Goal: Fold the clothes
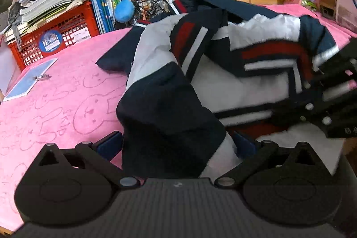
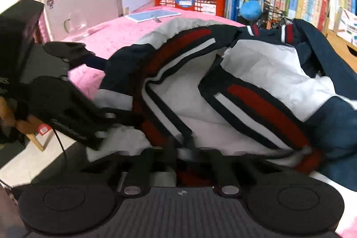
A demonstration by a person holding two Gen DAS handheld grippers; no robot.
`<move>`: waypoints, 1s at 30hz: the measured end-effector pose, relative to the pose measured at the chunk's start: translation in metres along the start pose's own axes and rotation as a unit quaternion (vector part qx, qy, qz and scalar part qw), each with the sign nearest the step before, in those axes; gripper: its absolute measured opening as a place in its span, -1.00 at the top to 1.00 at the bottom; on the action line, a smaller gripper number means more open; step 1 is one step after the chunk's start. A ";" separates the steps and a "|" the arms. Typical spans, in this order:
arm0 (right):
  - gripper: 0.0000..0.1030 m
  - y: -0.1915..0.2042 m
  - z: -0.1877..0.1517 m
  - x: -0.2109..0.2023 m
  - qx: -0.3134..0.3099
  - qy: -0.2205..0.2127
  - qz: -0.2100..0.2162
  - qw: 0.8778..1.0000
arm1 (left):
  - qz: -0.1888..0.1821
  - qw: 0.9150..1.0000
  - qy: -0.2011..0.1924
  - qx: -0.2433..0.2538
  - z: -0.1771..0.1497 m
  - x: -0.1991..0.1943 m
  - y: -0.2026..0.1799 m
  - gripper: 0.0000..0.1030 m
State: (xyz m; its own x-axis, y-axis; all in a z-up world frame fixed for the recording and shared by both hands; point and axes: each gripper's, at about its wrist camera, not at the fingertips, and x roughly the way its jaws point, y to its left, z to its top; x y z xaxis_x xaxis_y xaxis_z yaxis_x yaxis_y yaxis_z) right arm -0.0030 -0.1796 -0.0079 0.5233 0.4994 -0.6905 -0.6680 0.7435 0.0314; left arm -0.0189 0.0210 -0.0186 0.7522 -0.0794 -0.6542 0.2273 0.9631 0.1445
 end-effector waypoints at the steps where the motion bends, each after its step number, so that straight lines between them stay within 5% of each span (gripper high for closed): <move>1: 0.85 0.001 0.003 0.001 0.006 -0.006 -0.005 1.000 | 0.006 1.000 -0.007 0.002 0.005 0.006 -0.001 -1.00; 5: 0.85 -0.038 0.039 -0.011 0.077 -0.090 -0.052 0.992 | 0.092 0.995 -0.033 0.017 0.053 0.045 0.005 -1.00; 8: 0.85 -0.071 0.078 -0.063 0.145 -0.230 -0.075 0.959 | 0.173 0.983 -0.048 -0.029 0.104 0.047 0.029 -0.92; 9: 0.85 -0.072 0.083 -0.083 0.145 -0.272 -0.064 0.949 | 0.169 0.981 -0.075 -0.051 0.112 0.032 0.038 -0.96; 12: 0.85 -0.042 0.073 -0.126 0.058 -0.324 -0.041 0.943 | 0.144 0.974 -0.146 -0.093 0.100 -0.013 0.063 -1.00; 14: 0.85 -0.015 0.049 -0.127 0.007 -0.280 0.012 0.960 | 0.140 0.977 -0.126 -0.101 0.083 -0.021 0.073 -1.00; 17: 0.85 0.016 -0.004 -0.096 0.004 -0.136 0.104 0.985 | 0.121 0.982 -0.087 -0.116 0.060 -0.028 0.081 -1.00; 20: 0.82 0.035 -0.059 -0.059 0.030 -0.004 0.139 0.990 | 0.097 0.986 -0.055 -0.124 0.044 -0.027 0.076 -1.00; 22: 0.81 0.040 -0.079 -0.046 0.045 0.032 0.136 0.989 | 0.092 0.989 -0.043 -0.112 0.038 -0.026 0.067 -1.00; 23: 0.79 0.041 -0.087 -0.041 0.051 0.044 0.135 0.989 | 0.093 0.989 -0.036 -0.106 0.034 -0.025 0.062 -1.00; 26: 0.49 0.038 -0.069 -0.062 0.038 -0.010 0.133 0.990 | 0.099 0.991 -0.025 -0.089 0.024 -0.025 0.052 -1.00; 28: -0.31 0.035 -0.057 -0.076 0.028 -0.046 0.131 0.990 | 0.096 0.991 -0.023 -0.090 0.019 -0.029 0.050 -1.00; 30: -0.42 0.032 -0.046 -0.090 0.019 -0.081 0.129 0.988 | 0.073 0.991 -0.024 -0.108 0.017 -0.037 0.051 -1.00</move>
State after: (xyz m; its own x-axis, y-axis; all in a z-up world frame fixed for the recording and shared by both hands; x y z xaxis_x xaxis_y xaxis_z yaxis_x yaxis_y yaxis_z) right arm -0.0961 -0.2211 0.0224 0.4181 0.7370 -0.5310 -0.7715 0.5967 0.2208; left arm -0.0249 0.0685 0.0252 0.7971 0.0586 -0.6010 -0.0202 0.9973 0.0705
